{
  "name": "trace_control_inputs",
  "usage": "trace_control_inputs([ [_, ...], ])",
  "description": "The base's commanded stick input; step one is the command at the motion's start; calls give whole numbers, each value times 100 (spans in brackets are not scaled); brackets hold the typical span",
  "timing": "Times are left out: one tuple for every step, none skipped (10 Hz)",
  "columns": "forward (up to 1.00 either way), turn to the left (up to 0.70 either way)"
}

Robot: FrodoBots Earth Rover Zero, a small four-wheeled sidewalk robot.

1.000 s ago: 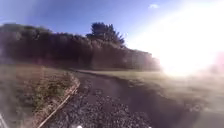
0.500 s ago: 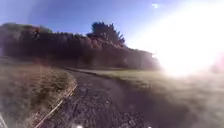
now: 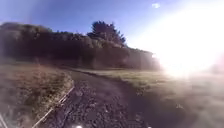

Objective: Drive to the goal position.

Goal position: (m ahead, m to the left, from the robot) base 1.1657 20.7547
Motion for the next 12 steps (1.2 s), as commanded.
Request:
trace_control_inputs([
  [70, 0],
  [70, 0],
  [70, 0],
  [70, 0],
  [70, 0],
  [70, 0],
  [70, 0],
  [70, 0],
  [70, 0],
  [70, 14],
  [70, 14],
  [70, 14],
])
